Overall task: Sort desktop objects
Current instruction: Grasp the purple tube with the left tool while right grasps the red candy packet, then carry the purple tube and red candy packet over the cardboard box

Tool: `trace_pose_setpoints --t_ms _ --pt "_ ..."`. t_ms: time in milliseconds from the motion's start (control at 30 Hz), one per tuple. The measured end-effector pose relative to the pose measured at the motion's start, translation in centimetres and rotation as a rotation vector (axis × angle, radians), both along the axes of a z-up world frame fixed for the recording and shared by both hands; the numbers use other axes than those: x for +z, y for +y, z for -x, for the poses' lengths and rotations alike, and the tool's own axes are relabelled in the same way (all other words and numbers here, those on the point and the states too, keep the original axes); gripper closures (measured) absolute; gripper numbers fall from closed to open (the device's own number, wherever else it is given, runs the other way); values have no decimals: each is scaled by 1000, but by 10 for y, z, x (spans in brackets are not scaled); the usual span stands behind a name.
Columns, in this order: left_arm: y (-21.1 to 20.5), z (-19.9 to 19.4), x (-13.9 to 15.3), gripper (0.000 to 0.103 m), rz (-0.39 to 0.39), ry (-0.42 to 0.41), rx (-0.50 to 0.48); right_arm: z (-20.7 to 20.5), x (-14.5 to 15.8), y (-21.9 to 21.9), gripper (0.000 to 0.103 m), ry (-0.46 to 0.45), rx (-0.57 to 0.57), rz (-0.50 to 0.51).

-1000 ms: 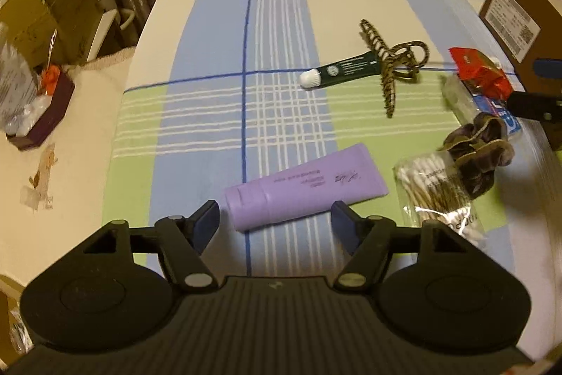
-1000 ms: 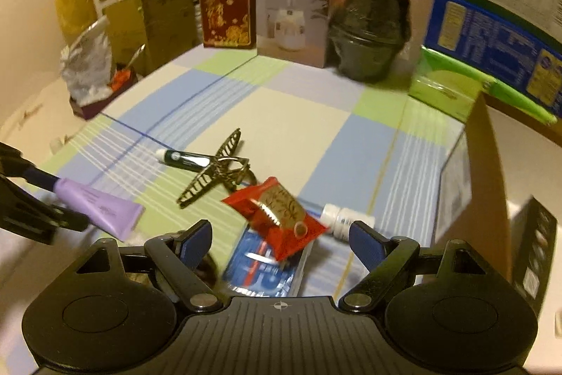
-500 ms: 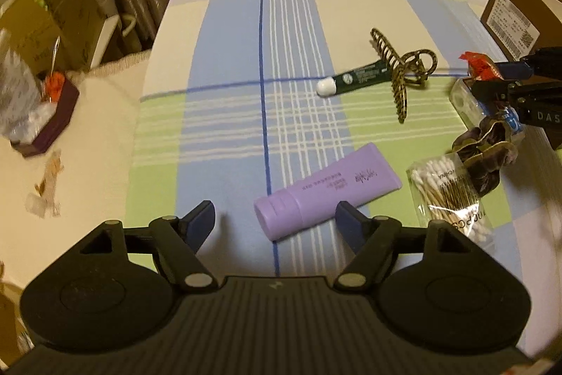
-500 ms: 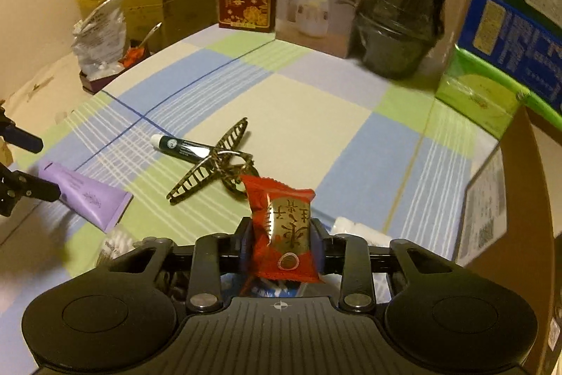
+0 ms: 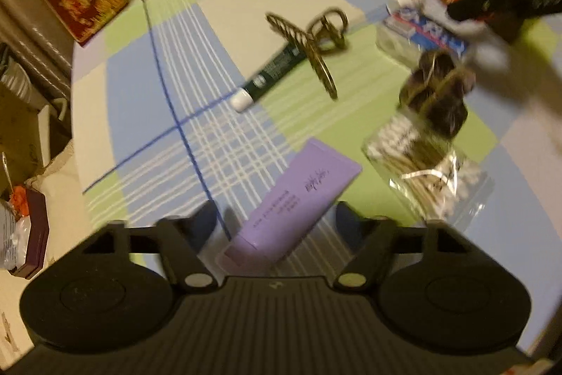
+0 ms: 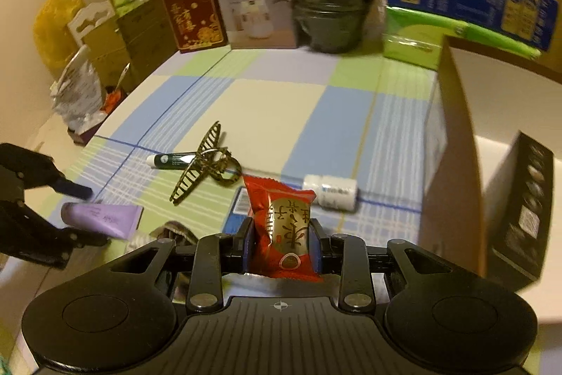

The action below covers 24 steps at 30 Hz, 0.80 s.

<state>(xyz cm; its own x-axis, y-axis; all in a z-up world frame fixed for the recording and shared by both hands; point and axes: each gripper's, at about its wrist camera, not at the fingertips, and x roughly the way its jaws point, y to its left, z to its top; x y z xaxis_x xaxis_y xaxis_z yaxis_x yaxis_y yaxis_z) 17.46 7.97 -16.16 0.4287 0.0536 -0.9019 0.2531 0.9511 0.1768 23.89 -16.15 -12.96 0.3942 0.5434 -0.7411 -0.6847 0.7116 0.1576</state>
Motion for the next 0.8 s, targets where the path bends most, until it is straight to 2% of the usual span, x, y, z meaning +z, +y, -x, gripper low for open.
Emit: trace_pose_setpoints --t_ms 100,300,400,600,800 --pt "1 0 1 74 66 4 32 8 1 -11 75 14 -24 -15" --pt "1 1 1 74 108 20 174 26 -2 -23 75 46 -41 -27" --pt "9 -2 2 72 164 36 254 33 -3 -26 75 59 -45 -27" --pt "-3 3 3 75 120 14 243 45 5 -39 75 57 -38 -47" --pt "-13 23 22 75 153 -42 274 58 18 -60 75 55 -26 -87"
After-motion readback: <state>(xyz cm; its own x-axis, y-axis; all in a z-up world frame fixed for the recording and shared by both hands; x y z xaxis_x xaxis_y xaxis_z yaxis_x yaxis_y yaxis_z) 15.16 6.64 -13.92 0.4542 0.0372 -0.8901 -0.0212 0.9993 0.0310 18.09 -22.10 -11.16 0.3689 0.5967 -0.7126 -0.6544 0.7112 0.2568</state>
